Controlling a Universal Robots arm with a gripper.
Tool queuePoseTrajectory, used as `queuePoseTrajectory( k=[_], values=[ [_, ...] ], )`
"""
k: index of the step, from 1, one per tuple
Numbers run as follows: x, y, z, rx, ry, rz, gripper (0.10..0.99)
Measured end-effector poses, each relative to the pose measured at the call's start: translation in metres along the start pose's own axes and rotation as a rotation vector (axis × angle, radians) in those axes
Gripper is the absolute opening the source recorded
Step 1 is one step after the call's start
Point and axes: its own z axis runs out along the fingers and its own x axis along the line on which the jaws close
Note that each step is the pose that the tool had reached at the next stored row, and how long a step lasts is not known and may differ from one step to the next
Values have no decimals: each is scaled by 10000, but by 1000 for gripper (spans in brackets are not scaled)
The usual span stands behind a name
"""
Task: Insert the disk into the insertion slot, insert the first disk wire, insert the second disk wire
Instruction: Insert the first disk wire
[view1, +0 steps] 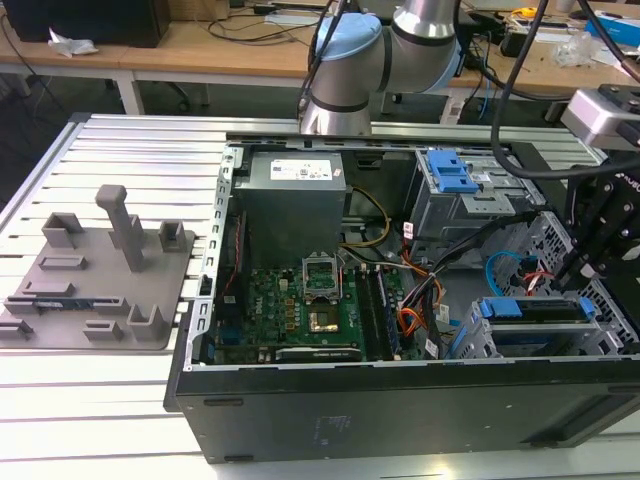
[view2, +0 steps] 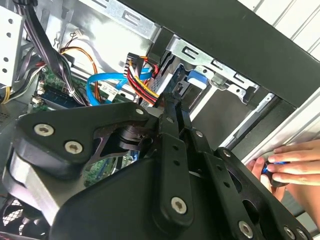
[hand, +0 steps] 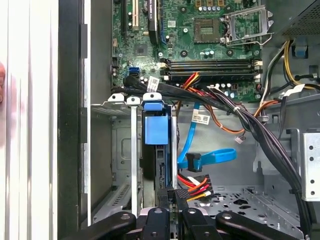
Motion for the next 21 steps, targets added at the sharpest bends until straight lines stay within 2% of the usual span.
queuePoseTrajectory(
  k=[21],
  values=[
    [37, 7, 30, 2, 4, -79, 165]
  ],
)
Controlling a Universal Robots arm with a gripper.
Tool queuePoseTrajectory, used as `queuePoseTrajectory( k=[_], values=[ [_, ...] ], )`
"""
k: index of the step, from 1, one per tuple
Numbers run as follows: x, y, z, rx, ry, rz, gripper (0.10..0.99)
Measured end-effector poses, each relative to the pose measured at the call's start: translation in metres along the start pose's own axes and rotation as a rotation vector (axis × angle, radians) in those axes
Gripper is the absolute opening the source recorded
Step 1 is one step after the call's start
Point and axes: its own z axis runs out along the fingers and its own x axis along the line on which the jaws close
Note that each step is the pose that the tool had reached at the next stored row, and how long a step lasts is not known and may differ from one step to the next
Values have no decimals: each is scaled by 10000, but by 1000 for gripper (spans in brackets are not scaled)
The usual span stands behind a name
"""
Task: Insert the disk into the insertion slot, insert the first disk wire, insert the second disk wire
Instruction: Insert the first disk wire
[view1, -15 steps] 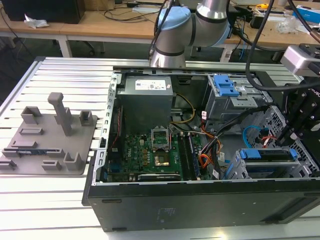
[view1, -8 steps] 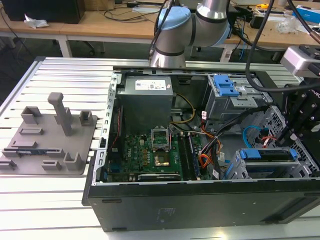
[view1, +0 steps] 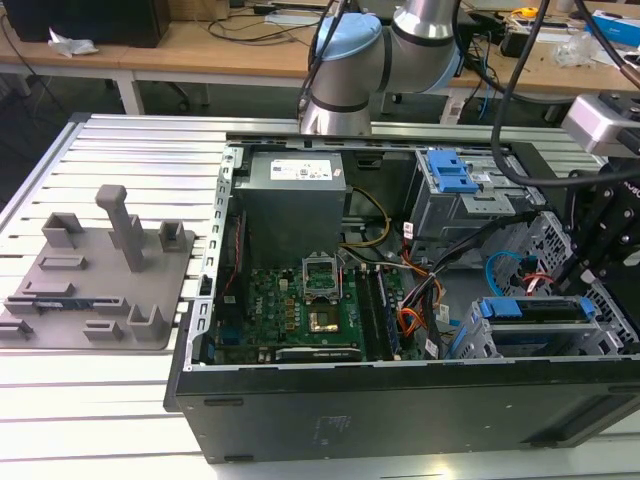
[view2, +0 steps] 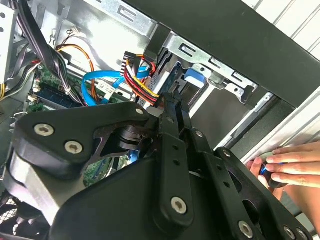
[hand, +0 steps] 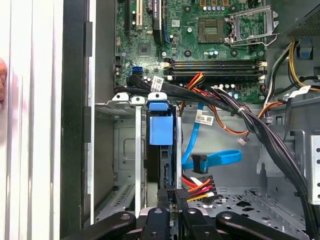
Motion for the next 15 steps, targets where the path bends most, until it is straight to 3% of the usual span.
queuePoseTrajectory(
  k=[15],
  values=[
    [0, 1, 22, -7, 7, 88, 165]
  ],
)
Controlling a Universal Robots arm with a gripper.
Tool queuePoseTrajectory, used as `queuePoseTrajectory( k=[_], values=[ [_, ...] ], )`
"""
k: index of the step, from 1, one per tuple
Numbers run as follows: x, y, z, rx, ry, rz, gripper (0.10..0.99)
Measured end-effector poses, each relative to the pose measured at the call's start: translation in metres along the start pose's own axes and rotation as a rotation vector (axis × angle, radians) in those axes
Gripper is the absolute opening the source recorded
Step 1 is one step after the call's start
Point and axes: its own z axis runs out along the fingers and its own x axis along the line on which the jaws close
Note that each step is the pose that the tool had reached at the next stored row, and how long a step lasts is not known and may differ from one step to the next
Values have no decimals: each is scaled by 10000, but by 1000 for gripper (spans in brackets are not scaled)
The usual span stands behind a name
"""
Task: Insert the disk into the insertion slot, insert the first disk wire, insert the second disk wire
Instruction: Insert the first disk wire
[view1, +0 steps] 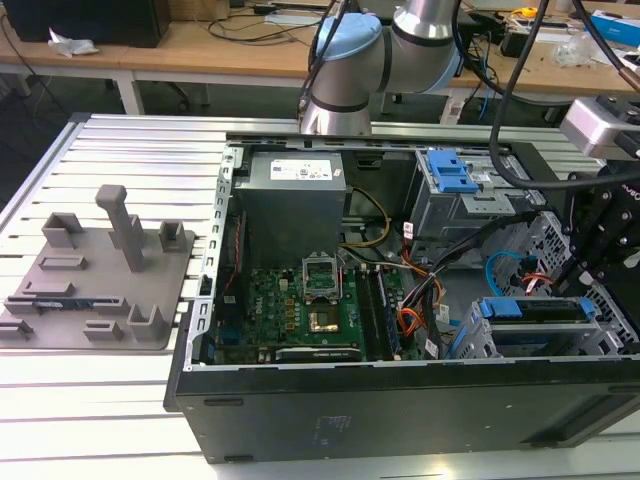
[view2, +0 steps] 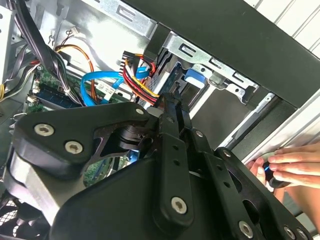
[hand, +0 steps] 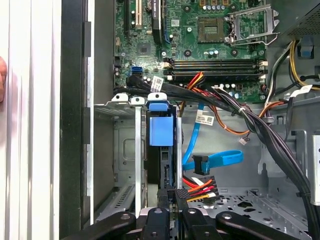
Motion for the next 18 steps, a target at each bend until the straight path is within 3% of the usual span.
queuePoseTrajectory(
  k=[18],
  values=[
    [1, -7, 8, -14, -12, 229, 165]
  ],
)
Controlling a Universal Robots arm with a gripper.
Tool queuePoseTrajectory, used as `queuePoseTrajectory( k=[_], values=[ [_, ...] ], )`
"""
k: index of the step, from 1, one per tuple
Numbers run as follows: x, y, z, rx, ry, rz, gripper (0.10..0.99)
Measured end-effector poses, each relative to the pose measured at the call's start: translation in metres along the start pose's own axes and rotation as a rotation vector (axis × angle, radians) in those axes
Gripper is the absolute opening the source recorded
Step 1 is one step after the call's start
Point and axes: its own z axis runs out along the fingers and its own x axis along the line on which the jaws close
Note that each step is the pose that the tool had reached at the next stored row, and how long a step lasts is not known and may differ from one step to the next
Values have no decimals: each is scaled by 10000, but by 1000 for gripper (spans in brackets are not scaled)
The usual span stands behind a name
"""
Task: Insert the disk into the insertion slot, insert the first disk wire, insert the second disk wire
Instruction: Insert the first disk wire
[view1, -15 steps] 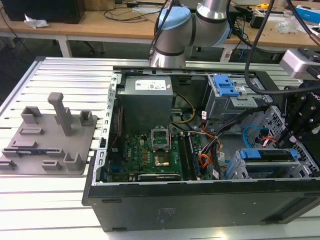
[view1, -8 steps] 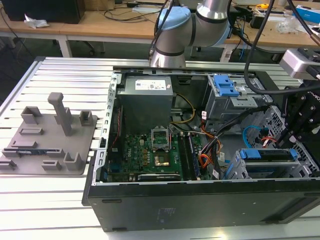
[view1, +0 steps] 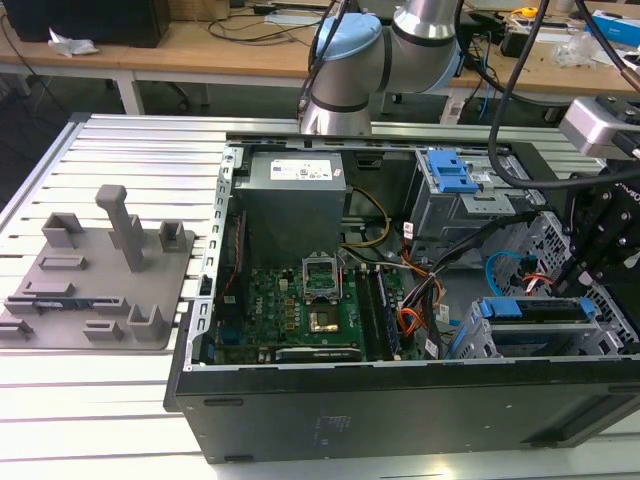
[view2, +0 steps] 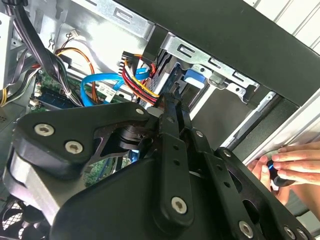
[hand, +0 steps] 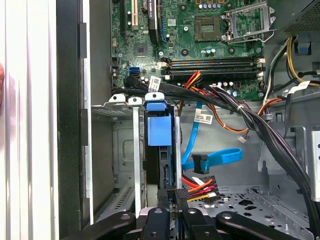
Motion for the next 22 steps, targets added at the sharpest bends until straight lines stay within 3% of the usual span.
queuePoseTrajectory(
  k=[22],
  values=[
    [14, -4, 46, -6, -4, 99, 165]
  ],
)
